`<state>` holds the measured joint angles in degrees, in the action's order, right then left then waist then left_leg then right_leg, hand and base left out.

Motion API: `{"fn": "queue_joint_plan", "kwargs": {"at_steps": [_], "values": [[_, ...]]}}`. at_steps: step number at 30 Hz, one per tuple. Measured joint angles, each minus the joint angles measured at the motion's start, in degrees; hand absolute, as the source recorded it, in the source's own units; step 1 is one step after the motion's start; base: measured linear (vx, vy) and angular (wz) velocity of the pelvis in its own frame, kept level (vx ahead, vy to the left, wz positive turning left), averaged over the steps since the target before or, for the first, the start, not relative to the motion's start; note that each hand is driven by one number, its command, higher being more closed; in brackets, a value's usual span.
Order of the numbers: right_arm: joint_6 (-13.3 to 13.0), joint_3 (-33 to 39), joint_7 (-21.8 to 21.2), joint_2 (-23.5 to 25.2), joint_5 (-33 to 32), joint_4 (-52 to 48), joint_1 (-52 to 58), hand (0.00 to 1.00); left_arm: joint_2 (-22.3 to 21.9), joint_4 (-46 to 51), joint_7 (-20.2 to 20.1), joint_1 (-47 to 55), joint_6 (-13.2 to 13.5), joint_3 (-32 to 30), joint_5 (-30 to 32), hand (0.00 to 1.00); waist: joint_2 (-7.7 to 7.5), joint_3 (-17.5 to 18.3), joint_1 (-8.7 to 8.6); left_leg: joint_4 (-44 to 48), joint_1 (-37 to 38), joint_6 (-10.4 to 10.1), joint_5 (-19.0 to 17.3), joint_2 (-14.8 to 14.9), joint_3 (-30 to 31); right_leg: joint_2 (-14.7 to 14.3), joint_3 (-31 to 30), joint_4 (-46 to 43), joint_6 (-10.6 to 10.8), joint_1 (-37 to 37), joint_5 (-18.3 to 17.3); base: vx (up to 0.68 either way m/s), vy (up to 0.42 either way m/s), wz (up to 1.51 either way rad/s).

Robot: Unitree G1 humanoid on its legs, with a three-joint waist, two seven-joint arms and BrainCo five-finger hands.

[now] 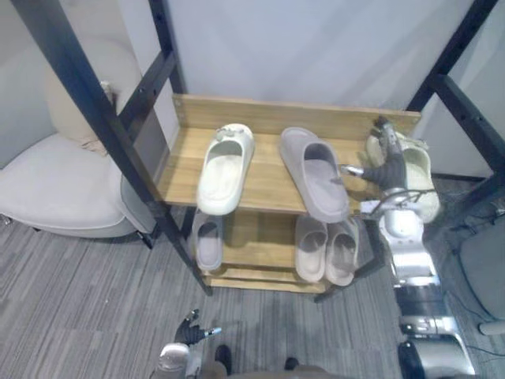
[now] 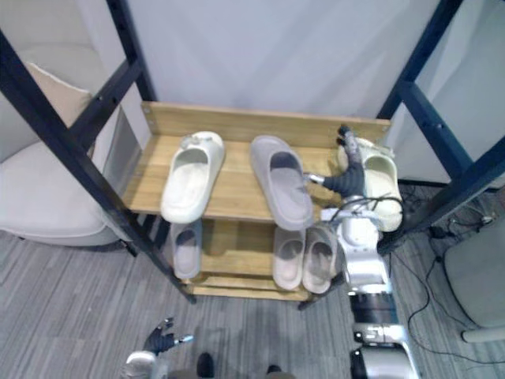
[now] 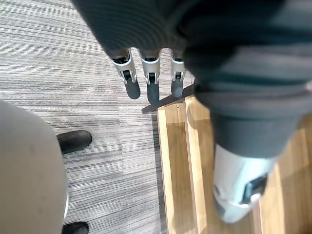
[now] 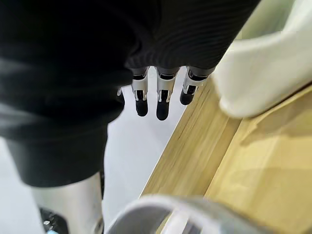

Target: Organize the slippers on the shoe rack

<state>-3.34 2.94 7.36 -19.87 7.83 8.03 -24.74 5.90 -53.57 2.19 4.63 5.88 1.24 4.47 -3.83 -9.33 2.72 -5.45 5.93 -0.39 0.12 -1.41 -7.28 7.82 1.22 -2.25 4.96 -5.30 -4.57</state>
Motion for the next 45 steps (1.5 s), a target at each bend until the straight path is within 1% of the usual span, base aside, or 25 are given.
{"fn": "queue_joint_plan", "kwargs": {"at_steps": [4,6,9,12,18,19,23,26,31,33,42,45], "values": [[0.04,-1.44,-0.27,-0.02,0.02,1.64,-2.83,0.0,0.0,0.03,-0.06,-0.61,-0.01,0.02,-0.04,0.0,0.07,-1.19,0.32,-0.18,0.01,0.32,0.21,0.03,0.1,-0.09,0.12,0.63,-0.5,-0.23,1.17,-0.01,0.001,0.01],[0.62,-1.8,-0.67,-0.02,0.02,2.35,-4.01,0.0,-0.01,0.07,-0.06,-1.07,0.0,0.01,-0.08,0.0,0.1,-1.87,0.75,-0.38,-0.08,0.6,0.41,-0.02,0.25,-0.08,0.32,0.63,-0.52,-0.09,1.93,-0.04,0.005,0.04],[0.93,-3.89,-1.28,-0.01,0.05,3.81,-5.82,0.0,0.03,0.08,-0.07,-1.16,0.0,0.0,-0.1,0.0,0.09,-2.17,0.78,-0.38,-0.08,0.78,0.52,-0.12,0.31,-0.07,1.02,0.58,-1.01,-0.09,2.28,-0.02,0.002,0.01],[1.17,-4.44,-2.14,0.02,0.27,5.57,-7.66,0.0,0.06,0.34,-0.08,-1.52,0.0,-0.01,-0.14,0.0,0.07,-2.99,1.18,-0.39,-0.15,0.92,0.7,-0.18,0.61,-0.06,1.45,0.58,-1.11,-0.14,2.34,-0.02,-0.012,0.04],[1.71,-5.43,-3.03,0.01,1.07,9.02,-10.29,0.0,0.07,0.33,-0.12,-1.55,0.0,-0.01,-0.3,0.0,0.11,-3.02,1.21,-0.41,-0.78,0.68,1.15,-0.15,1.32,-0.11,1.91,1.26,-1.11,-0.18,2.33,-0.02,-0.026,0.06],[1.76,-5.44,-3.2,0.02,1.06,9.35,-10.73,1.0,0.08,0.33,-0.12,-1.59,0.0,-0.01,-0.47,0.0,0.08,-3.04,1.26,-0.42,-0.89,0.61,1.26,-0.15,1.45,-0.11,2.08,1.51,-1.11,-0.26,2.33,-0.04,-0.034,0.06],[1.81,-5.52,-4.0,0.1,0.83,11.1,-11.84,1.0,0.1,0.28,-0.11,-1.7,0.0,-0.01,-1.25,0.0,0.1,-3.06,1.73,-0.47,-0.88,0.28,1.52,0.04,1.5,-0.25,2.87,1.75,-1.13,-0.41,2.3,-0.05,-0.041,0.01],[1.8,-5.52,-4.03,0.16,-1.49,11.25,-12.01,1.0,0.1,0.26,-0.1,-1.79,-0.01,-0.04,-1.65,0.0,0.11,-3.11,2.0,-0.52,-0.88,0.15,1.64,0.05,1.47,-0.25,2.93,1.97,-1.13,-0.55,2.27,-0.05,-0.031,-0.01],[1.63,-5.52,-4.22,0.22,-4.54,11.27,-12.93,1.0,0.2,0.21,-0.1,-1.97,0.0,-0.07,-2.34,0.0,0.09,-3.68,2.02,-0.83,-0.87,-0.12,1.75,0.05,1.34,-0.21,2.94,2.44,-0.96,-0.81,2.08,-0.05,-0.028,-0.02],[1.39,-5.52,-4.28,0.22,-5.83,11.26,-13.21,1.0,0.26,0.21,-0.1,-2.06,-0.01,-0.07,-2.37,0.0,-0.01,-3.87,2.02,-0.82,-0.87,-0.24,1.85,0.1,1.32,-0.19,2.9,2.44,-0.54,-0.84,1.73,-0.03,-0.033,0.0],[0.65,-5.52,-4.58,0.22,-8.67,10.59,-13.14,1.0,0.31,0.21,-0.06,-2.06,-0.03,-0.03,-2.42,0.0,-0.07,-3.85,2.0,-0.51,-0.62,-0.27,1.88,0.24,0.85,-0.31,2.57,2.47,-0.42,-0.92,1.7,0.0,-0.009,-0.02],[0.61,-5.51,-4.51,0.22,-10.2,8.15,-11.92,1.0,0.31,0.19,-0.03,-2.06,-0.03,-0.03,-2.42,0.0,-0.07,-3.85,1.97,-0.5,-0.52,-0.28,1.87,0.28,0.6,-0.32,2.31,2.45,-0.41,-0.89,1.71,-0.01,-0.014,-0.05]]}}
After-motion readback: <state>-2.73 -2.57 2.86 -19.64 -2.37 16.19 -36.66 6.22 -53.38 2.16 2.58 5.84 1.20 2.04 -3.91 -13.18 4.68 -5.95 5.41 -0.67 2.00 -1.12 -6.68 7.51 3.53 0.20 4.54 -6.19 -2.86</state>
